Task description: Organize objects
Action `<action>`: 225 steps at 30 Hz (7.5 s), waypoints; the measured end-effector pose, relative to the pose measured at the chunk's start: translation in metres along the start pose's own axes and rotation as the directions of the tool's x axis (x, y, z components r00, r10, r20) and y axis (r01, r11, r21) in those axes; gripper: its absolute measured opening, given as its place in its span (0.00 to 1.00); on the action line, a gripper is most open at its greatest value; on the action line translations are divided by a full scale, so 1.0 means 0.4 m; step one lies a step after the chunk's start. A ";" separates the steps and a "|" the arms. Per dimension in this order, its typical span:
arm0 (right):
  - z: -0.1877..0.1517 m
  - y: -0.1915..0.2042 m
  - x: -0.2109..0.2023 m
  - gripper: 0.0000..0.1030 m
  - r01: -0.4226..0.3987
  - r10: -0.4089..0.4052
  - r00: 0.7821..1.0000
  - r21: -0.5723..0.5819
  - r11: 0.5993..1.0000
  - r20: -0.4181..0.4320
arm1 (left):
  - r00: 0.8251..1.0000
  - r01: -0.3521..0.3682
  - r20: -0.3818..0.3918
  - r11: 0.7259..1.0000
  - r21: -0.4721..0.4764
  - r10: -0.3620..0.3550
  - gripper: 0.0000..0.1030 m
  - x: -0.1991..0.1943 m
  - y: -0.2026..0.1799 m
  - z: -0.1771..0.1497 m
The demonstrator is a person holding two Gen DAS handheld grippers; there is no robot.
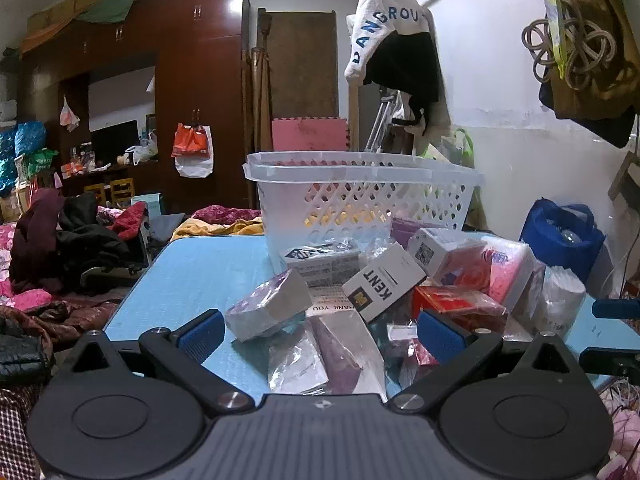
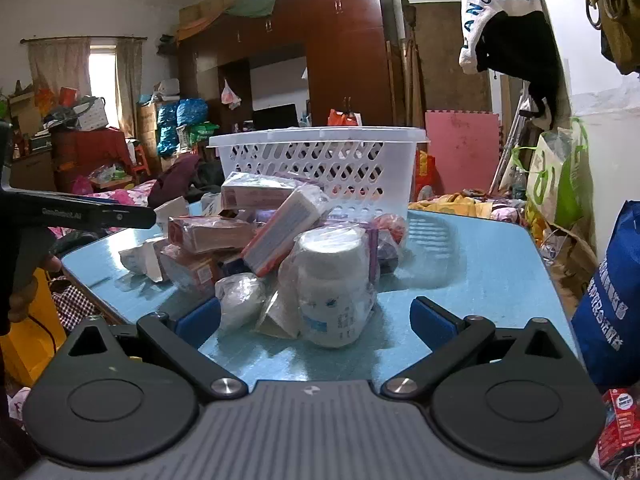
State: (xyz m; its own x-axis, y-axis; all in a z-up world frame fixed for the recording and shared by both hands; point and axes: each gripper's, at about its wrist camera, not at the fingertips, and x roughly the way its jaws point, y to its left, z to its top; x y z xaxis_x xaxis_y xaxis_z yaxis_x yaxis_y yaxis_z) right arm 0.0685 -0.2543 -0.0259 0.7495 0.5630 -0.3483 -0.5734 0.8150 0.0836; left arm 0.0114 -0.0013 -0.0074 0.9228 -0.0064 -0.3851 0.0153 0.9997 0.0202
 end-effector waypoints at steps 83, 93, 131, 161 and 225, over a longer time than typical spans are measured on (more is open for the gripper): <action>0.016 -0.026 0.037 0.49 0.006 -0.007 0.999 0.019 1.000 0.042 | 0.998 0.030 -0.064 0.999 0.038 -0.027 0.67 0.054 0.028 -0.087; 0.019 -0.022 0.025 0.48 0.006 -0.006 0.999 0.009 1.000 0.044 | 0.996 0.081 -0.031 0.996 0.040 -0.080 0.50 0.022 0.031 -0.099; 0.374 0.021 0.287 0.84 0.095 -0.081 0.993 -0.165 0.982 0.089 | 0.993 0.102 0.063 0.993 -0.063 -0.098 0.73 0.307 0.051 0.366; 0.025 -0.065 0.090 0.50 -0.025 0.025 0.999 -0.001 1.000 -0.021 | 0.985 0.168 0.027 0.983 0.078 -0.170 0.85 0.034 -0.004 -0.096; 0.351 -0.034 0.286 0.97 0.091 -0.087 0.996 -0.109 0.990 0.036 | 0.993 0.105 -0.054 0.993 -0.054 -0.108 0.81 0.393 0.060 0.373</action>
State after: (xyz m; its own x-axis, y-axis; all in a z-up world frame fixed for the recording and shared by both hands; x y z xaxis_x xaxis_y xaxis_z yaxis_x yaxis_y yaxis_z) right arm 0.2085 -0.1816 0.0642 0.8080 0.4942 -0.3208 -0.5357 0.8429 -0.0507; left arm 0.2143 0.0182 0.0703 0.8938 -0.1134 -0.4339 0.0917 0.9933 -0.0706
